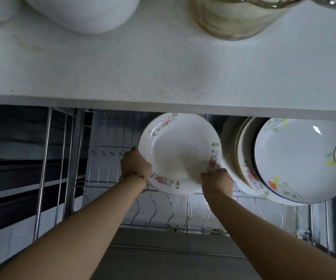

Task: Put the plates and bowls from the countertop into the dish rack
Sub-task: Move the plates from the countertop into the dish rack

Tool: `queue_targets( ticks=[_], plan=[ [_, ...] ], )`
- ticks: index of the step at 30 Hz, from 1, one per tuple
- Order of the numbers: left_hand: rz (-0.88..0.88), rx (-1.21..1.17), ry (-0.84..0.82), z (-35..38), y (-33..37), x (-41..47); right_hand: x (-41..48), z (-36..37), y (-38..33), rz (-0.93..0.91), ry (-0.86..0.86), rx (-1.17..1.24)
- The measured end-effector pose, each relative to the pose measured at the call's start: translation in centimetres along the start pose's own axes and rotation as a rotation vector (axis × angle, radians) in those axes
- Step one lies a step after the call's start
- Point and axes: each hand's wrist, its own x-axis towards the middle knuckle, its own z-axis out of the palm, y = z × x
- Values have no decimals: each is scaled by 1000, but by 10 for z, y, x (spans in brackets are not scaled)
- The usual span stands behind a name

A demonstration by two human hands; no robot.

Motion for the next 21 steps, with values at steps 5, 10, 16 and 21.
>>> queue_targets(
  ticks=[5,10,16,21],
  plan=[
    [-52,-45,24,-5,11,-7,1,4,0,5,10,86],
    [-55,-261,-169,-5,10,7,4,9,2,2,-1,213],
    [-69,-383,-146,13,1,-4,7,3,12,-110,7,198],
    [-73,-367,-92,27,-10,-8,12,0,15,-176,-2,167]
  ],
)
